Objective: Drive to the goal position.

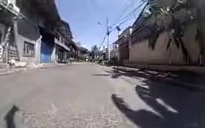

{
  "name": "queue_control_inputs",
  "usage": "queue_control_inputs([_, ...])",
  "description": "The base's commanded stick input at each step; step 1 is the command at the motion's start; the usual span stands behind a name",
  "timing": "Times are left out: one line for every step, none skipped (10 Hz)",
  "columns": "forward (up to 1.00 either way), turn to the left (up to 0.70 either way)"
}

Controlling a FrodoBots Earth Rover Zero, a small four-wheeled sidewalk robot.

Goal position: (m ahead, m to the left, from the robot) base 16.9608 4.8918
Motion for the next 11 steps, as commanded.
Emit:
queue_control_inputs([1.0, 0.0])
queue_control_inputs([1.0, 0.0])
queue_control_inputs([1.0, 0.0])
queue_control_inputs([1.0, 0.0])
queue_control_inputs([1.0, 0.0])
queue_control_inputs([1.0, 0.0])
queue_control_inputs([1.0, 0.0])
queue_control_inputs([1.0, 0.0])
queue_control_inputs([1.0, 0.0])
queue_control_inputs([1.0, 0.0])
queue_control_inputs([1.0, 0.0])
